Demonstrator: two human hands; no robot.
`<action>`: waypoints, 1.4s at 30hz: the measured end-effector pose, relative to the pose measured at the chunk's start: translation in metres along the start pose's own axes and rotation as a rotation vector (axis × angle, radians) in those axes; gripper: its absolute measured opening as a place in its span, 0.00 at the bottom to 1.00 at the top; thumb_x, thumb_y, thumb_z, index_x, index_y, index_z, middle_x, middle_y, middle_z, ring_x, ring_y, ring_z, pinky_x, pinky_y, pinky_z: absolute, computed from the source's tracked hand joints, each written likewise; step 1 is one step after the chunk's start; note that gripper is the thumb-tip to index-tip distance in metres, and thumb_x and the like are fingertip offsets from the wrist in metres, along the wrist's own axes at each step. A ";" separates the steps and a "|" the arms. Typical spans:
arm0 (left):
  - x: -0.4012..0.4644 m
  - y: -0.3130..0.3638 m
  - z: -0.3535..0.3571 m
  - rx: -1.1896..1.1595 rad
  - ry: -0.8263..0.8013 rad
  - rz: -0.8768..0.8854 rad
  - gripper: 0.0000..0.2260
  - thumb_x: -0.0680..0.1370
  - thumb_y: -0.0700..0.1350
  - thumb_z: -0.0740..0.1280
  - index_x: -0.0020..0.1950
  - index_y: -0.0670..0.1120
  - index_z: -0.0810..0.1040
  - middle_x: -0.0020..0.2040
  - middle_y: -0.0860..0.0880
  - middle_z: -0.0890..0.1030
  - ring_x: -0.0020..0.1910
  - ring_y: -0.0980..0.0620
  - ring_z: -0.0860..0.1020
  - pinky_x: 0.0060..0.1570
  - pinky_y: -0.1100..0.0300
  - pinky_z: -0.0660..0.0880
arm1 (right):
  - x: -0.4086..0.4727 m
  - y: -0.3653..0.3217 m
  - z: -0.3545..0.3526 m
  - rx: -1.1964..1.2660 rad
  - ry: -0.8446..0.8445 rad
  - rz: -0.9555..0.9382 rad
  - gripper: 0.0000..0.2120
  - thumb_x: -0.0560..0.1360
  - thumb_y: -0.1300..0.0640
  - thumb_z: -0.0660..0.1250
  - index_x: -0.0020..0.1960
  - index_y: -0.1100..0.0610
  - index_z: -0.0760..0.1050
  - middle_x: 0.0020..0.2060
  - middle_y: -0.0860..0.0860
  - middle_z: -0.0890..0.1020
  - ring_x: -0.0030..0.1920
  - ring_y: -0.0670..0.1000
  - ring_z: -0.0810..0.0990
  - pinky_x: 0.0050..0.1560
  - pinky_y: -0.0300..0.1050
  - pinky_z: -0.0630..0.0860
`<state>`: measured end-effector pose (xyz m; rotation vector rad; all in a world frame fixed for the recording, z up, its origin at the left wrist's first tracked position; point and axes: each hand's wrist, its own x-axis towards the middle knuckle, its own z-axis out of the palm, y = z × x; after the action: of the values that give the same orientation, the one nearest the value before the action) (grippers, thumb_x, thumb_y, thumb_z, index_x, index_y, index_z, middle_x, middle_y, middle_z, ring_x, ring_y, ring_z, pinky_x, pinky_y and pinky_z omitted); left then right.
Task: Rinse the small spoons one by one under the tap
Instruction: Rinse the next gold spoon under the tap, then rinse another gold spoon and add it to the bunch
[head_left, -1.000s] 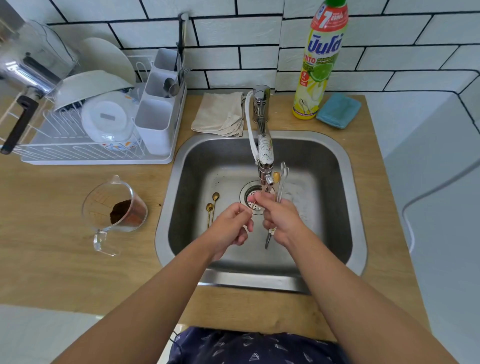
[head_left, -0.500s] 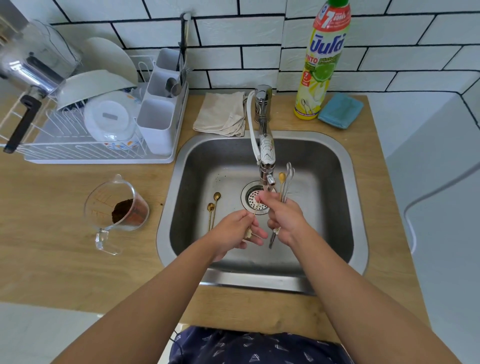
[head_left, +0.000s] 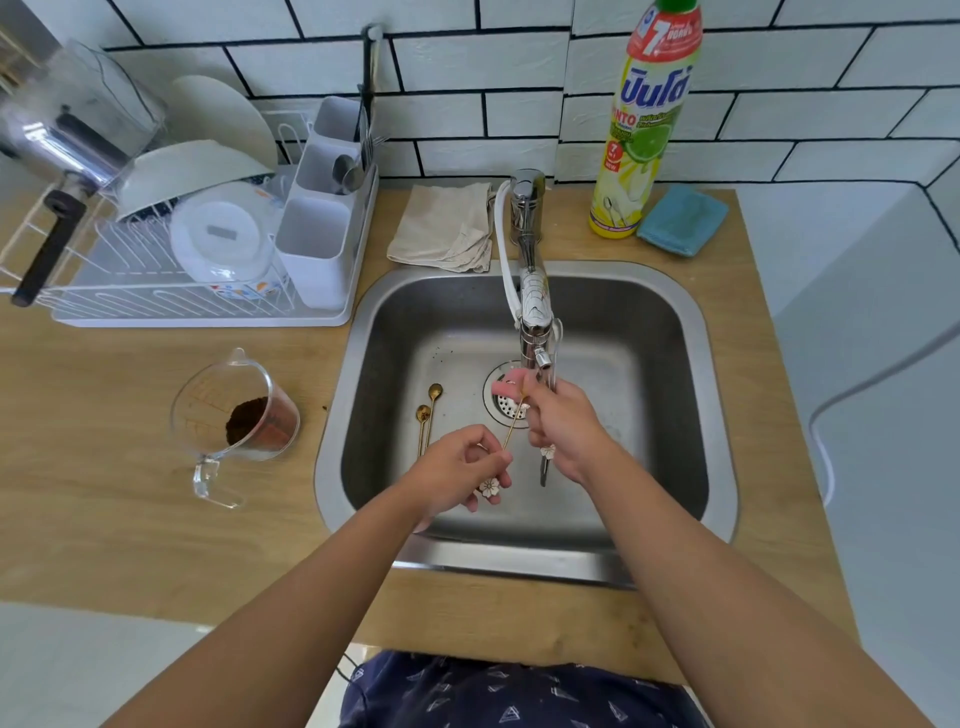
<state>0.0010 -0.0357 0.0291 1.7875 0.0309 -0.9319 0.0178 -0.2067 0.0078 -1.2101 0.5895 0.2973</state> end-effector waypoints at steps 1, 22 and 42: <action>-0.001 0.000 -0.001 -0.007 0.000 -0.004 0.09 0.81 0.49 0.69 0.53 0.44 0.77 0.44 0.46 0.87 0.36 0.51 0.82 0.29 0.62 0.75 | 0.000 0.001 0.003 -0.020 0.009 -0.017 0.12 0.87 0.53 0.57 0.59 0.55 0.79 0.52 0.49 0.89 0.22 0.43 0.59 0.24 0.36 0.62; 0.017 0.021 0.005 -0.306 0.161 0.064 0.03 0.80 0.37 0.68 0.52 0.40 0.81 0.37 0.47 0.84 0.35 0.54 0.84 0.39 0.64 0.81 | -0.008 0.002 0.003 0.188 -0.119 -0.023 0.11 0.85 0.54 0.63 0.50 0.57 0.80 0.42 0.53 0.86 0.26 0.41 0.72 0.24 0.34 0.64; 0.064 -0.040 -0.041 0.727 0.430 -0.158 0.09 0.82 0.45 0.64 0.59 0.41 0.74 0.55 0.41 0.78 0.50 0.47 0.76 0.48 0.56 0.73 | -0.007 0.002 -0.017 0.588 0.008 0.015 0.14 0.87 0.60 0.57 0.44 0.60 0.74 0.42 0.54 0.85 0.23 0.42 0.64 0.25 0.35 0.65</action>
<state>0.0517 -0.0107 -0.0355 2.6733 0.1202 -0.6884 0.0068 -0.2215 0.0060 -0.6408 0.6357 0.1157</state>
